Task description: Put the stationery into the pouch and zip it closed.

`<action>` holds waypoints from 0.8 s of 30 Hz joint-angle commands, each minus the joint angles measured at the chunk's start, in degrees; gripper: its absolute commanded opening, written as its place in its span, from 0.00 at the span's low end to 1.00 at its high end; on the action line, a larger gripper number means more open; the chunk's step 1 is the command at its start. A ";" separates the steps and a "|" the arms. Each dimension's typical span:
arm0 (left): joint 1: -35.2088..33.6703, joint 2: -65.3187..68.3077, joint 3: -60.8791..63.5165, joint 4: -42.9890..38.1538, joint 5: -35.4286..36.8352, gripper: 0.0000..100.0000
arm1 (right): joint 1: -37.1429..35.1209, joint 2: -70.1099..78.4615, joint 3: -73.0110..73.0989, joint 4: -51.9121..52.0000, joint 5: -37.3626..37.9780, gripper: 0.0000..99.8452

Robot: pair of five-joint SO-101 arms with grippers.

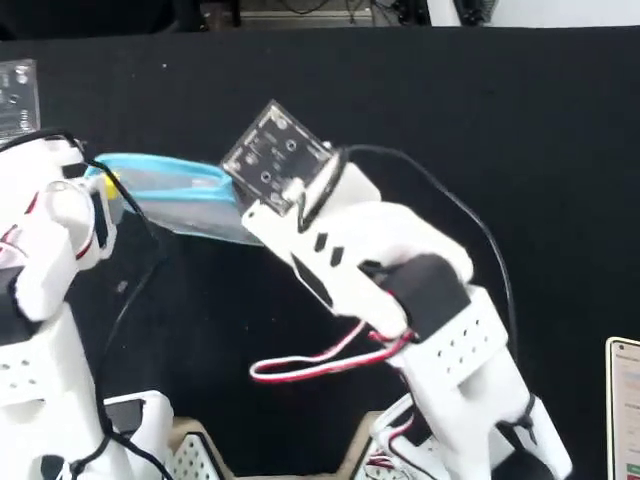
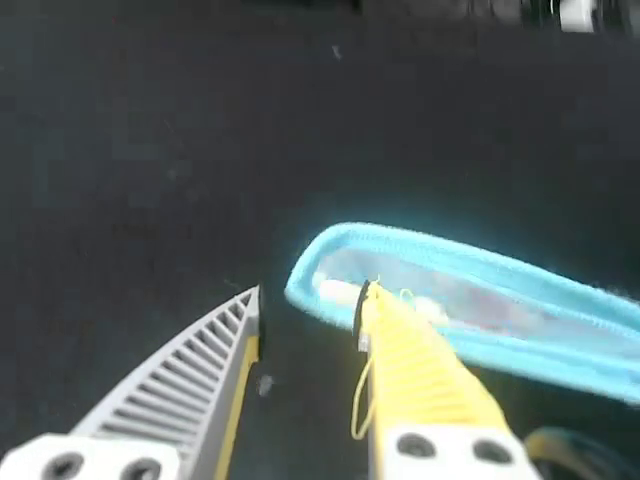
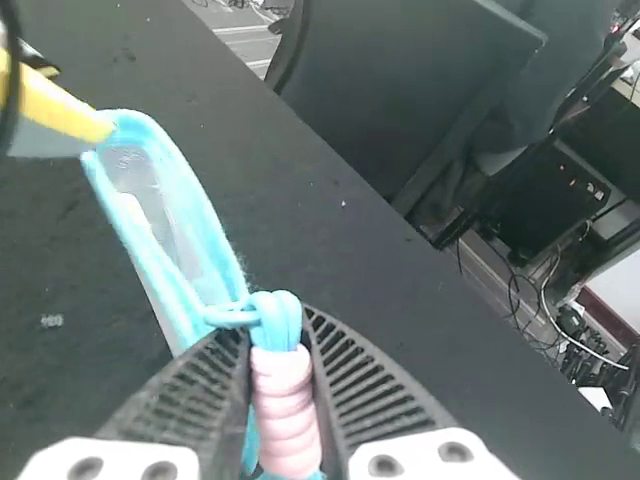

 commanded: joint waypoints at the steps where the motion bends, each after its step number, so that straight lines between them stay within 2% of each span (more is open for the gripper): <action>1: -4.35 -0.79 -9.01 -0.09 0.26 0.17 | 0.79 3.82 -8.40 -0.26 0.44 0.01; 4: -8.22 -0.79 -10.33 3.25 -0.18 0.17 | 0.79 7.78 -11.21 -0.26 0.35 0.01; 7: -8.13 -1.67 -10.86 9.76 -2.11 0.17 | 0.79 11.30 -13.76 -0.26 0.18 0.01; 10: -3.74 -3.16 -7.43 11.25 -7.38 0.17 | 0.88 13.49 -14.29 -0.09 0.18 0.01; 13: 2.51 -4.13 -0.57 10.90 -9.49 0.17 | 0.79 13.23 -14.37 0.26 0.09 0.01; 16: 6.02 -4.75 8.92 4.04 -9.67 0.16 | -0.18 10.33 -14.29 2.55 0.09 0.01; 21: 3.65 -6.24 24.40 -14.42 -9.23 0.12 | -5.27 4.79 -14.29 7.21 0.26 0.01; 24: 3.56 -7.91 30.81 -22.95 -4.66 0.12 | -7.21 3.91 -13.23 7.03 0.53 0.01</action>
